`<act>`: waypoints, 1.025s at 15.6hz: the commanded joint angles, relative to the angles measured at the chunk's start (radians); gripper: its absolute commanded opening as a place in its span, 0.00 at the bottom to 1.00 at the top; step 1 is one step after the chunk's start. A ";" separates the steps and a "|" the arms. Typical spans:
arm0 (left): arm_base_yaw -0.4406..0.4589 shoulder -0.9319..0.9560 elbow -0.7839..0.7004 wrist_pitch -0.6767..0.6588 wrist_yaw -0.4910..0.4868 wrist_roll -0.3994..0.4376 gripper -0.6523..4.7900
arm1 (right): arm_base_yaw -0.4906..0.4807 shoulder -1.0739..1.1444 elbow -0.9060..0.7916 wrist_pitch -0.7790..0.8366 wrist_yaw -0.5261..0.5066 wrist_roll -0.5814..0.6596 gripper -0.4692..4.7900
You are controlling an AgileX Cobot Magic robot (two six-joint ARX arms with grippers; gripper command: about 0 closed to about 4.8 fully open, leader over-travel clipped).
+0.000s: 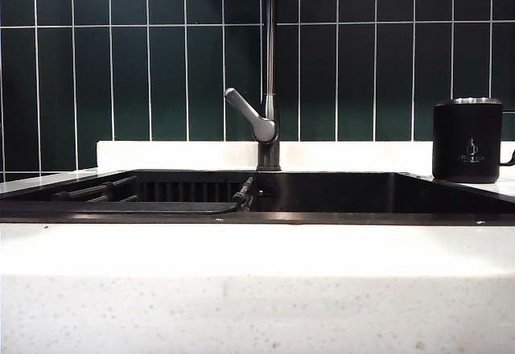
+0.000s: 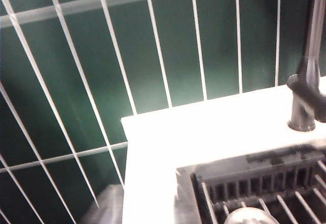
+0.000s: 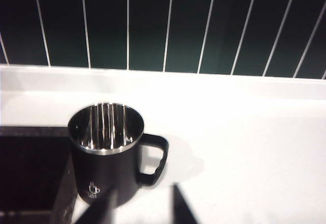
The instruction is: Pick up the mug next to the sink, go to the faucet to get some water, pour the water into the sink, and finally put the mug back to its place.
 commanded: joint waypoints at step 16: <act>0.000 0.590 0.241 0.257 0.109 -0.004 0.35 | -0.043 0.652 0.119 0.397 0.040 0.010 0.52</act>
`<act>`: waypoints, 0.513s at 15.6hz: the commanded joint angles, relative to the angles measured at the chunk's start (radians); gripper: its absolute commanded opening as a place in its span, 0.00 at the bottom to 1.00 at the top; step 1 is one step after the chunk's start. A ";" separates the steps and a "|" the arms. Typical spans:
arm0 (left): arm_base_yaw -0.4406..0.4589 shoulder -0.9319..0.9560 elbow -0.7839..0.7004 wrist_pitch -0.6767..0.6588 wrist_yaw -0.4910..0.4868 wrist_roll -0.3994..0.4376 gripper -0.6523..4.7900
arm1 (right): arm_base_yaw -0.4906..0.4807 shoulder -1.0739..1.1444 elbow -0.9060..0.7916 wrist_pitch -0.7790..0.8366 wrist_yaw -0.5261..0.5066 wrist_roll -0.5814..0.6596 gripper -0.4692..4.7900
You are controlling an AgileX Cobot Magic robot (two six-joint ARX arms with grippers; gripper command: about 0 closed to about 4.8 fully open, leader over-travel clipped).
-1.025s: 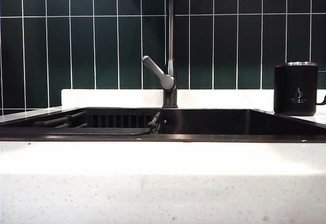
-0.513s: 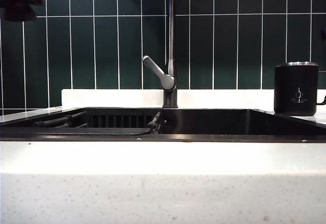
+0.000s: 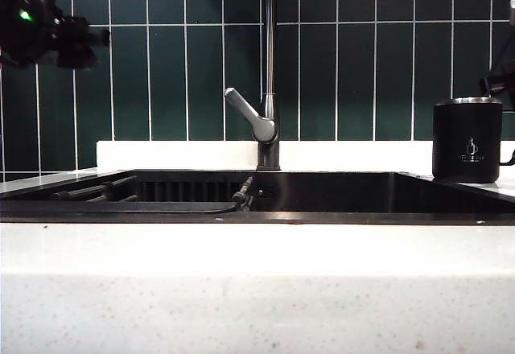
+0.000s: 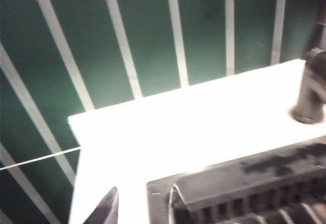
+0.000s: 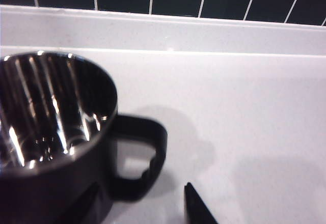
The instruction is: Pick up the mug next to the sink, go to the faucet to get some water, pour the water into the sink, and finally put the mug back to its place.
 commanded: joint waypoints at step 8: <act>0.000 0.027 0.013 0.006 0.033 -0.004 0.36 | -0.028 0.193 0.105 0.066 0.008 0.000 0.52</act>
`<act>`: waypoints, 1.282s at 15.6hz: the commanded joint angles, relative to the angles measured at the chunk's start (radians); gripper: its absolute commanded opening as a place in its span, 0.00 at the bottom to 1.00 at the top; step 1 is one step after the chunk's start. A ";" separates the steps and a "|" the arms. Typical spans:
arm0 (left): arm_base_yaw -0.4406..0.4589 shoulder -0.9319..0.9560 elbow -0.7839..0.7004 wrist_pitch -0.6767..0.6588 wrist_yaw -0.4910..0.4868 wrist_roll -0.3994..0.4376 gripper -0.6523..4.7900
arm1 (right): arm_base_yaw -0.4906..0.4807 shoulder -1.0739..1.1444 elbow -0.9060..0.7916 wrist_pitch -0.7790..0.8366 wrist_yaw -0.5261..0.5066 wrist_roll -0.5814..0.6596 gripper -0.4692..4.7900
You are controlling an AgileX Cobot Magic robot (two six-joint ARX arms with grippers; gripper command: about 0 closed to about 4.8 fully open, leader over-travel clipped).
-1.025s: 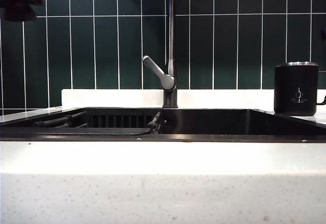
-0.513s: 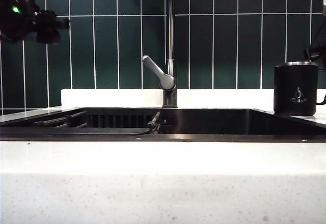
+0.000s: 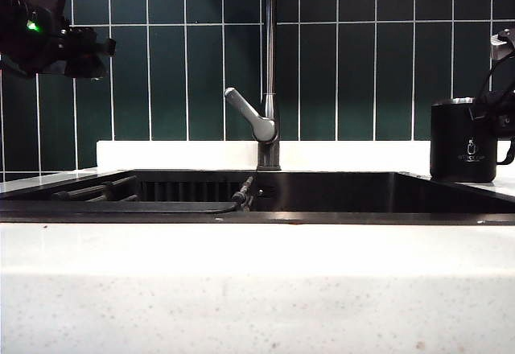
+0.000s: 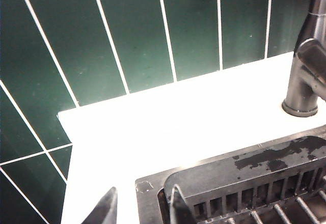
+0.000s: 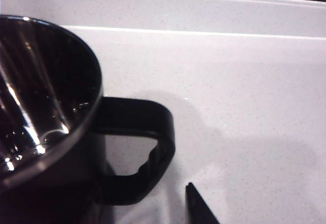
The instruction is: Pick up the mug next to the sink, go to the faucet to get some water, pour the water into the sink, and finally put the mug back to its place.
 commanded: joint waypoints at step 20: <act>0.000 -0.002 0.005 -0.041 0.006 -0.003 0.36 | -0.153 0.092 0.019 0.246 -0.258 0.060 0.37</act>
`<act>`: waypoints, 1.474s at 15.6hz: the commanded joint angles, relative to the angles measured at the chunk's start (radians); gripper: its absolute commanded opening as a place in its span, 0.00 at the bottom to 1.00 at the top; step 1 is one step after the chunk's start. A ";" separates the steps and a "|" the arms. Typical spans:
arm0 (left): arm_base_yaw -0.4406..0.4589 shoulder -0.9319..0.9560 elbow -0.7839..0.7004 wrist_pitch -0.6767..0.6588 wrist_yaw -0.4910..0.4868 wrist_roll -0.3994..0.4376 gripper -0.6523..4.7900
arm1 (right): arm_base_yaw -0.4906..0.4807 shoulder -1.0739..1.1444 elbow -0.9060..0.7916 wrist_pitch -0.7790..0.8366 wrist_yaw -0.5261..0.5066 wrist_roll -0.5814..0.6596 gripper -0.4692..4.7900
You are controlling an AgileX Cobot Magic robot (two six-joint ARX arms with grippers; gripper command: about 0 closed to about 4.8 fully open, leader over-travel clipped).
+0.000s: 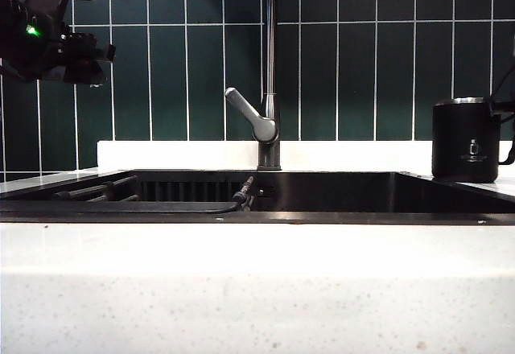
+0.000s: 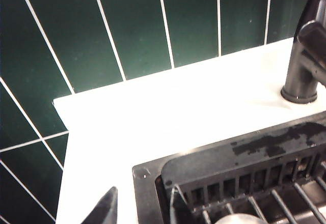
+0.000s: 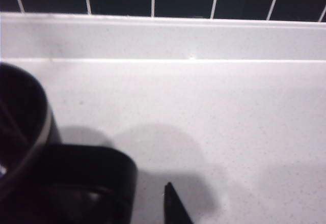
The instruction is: Pick up the mug next to the sink, go to the faucet to get some water, pour the water into the sink, and finally put the mug back to its place.
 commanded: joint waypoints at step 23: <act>0.000 -0.002 0.005 0.003 0.322 -0.003 0.36 | -0.027 0.039 0.058 0.110 -0.265 0.083 0.08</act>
